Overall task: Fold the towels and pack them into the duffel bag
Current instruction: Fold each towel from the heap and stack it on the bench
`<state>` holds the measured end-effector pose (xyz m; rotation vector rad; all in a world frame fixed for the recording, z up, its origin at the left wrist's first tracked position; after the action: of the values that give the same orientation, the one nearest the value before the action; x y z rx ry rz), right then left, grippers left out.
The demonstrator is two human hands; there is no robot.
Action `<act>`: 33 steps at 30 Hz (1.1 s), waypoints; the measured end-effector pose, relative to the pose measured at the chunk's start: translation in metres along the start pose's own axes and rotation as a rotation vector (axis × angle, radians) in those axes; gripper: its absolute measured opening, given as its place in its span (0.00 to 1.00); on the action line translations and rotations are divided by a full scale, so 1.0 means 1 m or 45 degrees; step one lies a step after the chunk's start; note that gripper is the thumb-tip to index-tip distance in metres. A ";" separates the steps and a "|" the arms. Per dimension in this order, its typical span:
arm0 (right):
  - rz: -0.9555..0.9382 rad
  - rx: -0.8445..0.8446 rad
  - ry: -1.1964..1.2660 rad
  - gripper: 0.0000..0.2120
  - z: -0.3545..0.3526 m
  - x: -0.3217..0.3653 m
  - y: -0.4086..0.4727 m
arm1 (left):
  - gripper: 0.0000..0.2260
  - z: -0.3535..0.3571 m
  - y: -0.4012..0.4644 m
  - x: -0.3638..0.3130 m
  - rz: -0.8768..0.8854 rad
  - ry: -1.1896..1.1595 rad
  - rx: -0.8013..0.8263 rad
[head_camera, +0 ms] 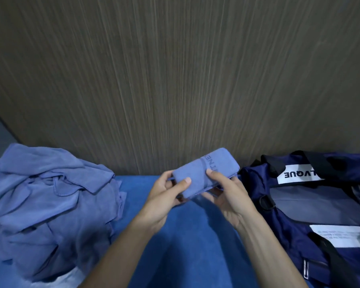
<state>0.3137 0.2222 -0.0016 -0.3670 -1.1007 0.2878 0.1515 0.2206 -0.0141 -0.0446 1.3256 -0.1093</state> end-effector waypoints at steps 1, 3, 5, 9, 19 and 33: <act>0.013 -0.014 -0.033 0.08 -0.001 0.001 0.003 | 0.12 -0.003 0.004 0.000 0.014 -0.001 -0.039; 0.016 -0.082 -0.115 0.11 -0.007 0.005 0.008 | 0.11 -0.006 0.011 0.000 0.030 0.058 -0.051; 0.036 -0.173 -0.132 0.15 -0.016 0.008 0.014 | 0.13 -0.007 0.022 0.001 0.055 0.128 -0.051; 0.064 -0.326 -0.045 0.14 -0.037 0.014 0.023 | 0.18 0.005 0.061 -0.007 0.127 0.212 -0.149; 0.015 -0.460 -0.213 0.17 -0.057 0.019 0.035 | 0.13 0.013 0.087 0.010 0.151 0.449 -0.217; -0.390 -0.841 -1.481 0.35 -0.045 0.046 0.007 | 0.11 0.009 0.075 0.002 0.200 0.789 -0.337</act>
<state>0.3733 0.2403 0.0145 -0.6276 -2.3845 -0.2026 0.1650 0.2948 -0.0211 -0.1384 1.9507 0.2040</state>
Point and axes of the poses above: each hand's wrist, its own y-axis towards the middle knuckle, its own z-axis out of the palm, x = y × z, the point moved 8 cm from there along y, towards the middle knuckle, and after that the axes turned 8 degrees about z, right-handed, at the moved point
